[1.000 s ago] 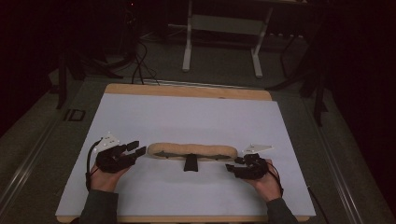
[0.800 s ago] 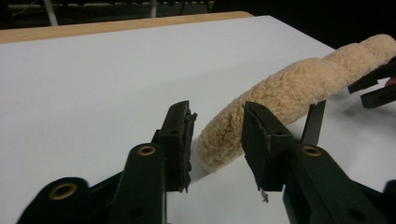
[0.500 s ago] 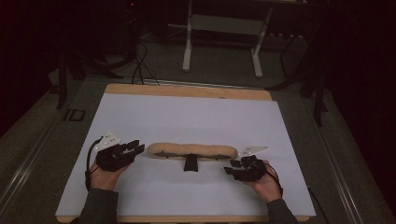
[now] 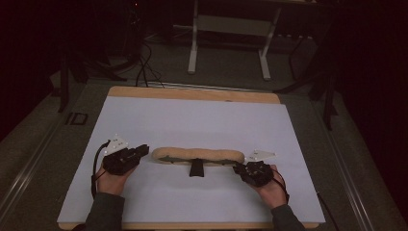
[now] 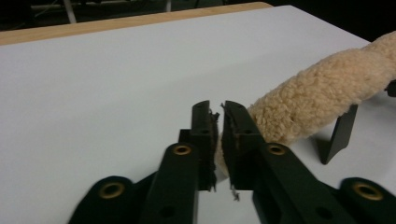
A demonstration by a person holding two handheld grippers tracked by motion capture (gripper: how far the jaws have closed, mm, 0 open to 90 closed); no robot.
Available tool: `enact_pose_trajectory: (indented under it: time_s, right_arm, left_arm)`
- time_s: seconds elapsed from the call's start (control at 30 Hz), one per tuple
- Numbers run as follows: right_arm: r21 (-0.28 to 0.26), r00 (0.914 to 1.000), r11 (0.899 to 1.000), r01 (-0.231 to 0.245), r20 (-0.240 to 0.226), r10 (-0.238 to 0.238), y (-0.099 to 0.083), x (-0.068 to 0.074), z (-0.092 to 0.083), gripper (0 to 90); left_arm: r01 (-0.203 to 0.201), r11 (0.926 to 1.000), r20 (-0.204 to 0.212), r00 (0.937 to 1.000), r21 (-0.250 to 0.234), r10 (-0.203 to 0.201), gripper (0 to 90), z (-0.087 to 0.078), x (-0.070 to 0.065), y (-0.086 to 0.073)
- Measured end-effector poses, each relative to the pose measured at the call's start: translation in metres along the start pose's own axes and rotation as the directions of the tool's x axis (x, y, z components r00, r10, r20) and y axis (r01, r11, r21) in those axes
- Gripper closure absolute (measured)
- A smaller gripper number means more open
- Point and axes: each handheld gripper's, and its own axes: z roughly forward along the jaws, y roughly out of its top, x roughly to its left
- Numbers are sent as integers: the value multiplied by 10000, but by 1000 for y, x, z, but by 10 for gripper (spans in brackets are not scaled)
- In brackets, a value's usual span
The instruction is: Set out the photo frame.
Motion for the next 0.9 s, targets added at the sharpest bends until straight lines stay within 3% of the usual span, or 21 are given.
enact_pose_trajectory:
  time_s: [0.13,0.27,0.4,0.9]
  right_arm:
    - [-271,9998,9995,-158,107,161,1,0,-3,895]
    - [-260,9996,9995,-170,227,176,2,2,-2,898]
    - [-241,9995,9997,-93,291,100,4,4,0,898]
    - [-415,9985,9989,-204,507,225,7,7,5,898]
  left_arm:
    - [-220,9997,8,9998,110,220,896,4,-3,0]
    - [-191,9998,157,9997,100,189,900,7,-6,0]
    - [-499,9984,33,9988,263,498,900,11,-11,0]
    - [-645,9975,73,9979,293,644,900,5,-19,-5]
